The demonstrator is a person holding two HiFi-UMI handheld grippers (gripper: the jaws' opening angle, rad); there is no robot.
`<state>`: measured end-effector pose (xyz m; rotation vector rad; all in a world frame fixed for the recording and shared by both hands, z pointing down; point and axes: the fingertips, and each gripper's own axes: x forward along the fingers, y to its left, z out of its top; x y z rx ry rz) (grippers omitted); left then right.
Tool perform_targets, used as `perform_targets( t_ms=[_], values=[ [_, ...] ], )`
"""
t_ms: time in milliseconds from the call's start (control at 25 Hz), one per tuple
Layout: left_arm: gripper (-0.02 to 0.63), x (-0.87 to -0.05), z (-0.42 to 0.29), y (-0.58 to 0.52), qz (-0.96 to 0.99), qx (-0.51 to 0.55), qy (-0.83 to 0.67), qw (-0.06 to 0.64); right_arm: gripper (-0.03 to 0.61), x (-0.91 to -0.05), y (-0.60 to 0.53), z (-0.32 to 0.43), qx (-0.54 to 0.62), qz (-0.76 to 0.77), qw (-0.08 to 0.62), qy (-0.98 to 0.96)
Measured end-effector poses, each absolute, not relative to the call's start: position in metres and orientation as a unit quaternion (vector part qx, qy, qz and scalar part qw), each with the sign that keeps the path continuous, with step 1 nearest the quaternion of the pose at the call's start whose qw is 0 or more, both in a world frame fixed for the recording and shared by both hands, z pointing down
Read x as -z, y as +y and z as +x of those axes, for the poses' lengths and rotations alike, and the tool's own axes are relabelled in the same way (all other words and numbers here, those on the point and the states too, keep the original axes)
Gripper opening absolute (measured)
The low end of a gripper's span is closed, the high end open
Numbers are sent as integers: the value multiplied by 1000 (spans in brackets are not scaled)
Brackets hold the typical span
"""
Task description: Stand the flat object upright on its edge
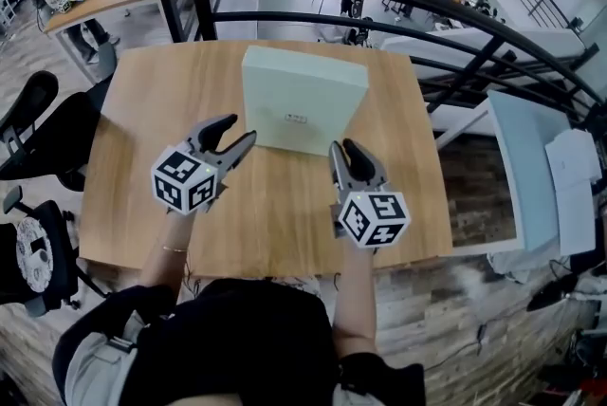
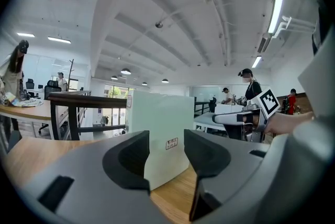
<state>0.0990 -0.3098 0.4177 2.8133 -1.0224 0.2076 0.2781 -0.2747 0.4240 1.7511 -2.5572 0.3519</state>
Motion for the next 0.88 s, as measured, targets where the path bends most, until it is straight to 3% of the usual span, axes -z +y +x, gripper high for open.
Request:
perform_targets(
  t_ms=[160, 400, 880],
  values=[
    [157, -413, 103, -300, 931, -60, -352, 77, 61, -418, -270, 279, -115, 547, 9, -829],
    [52, -412, 118, -275, 926, -61, -366, 76, 44, -403, -246, 280, -111, 522, -13, -845],
    [43, -395, 121, -242, 915, -36, -395, 72, 37, -386, -214, 284, -108, 493, -45, -862]
  ],
)
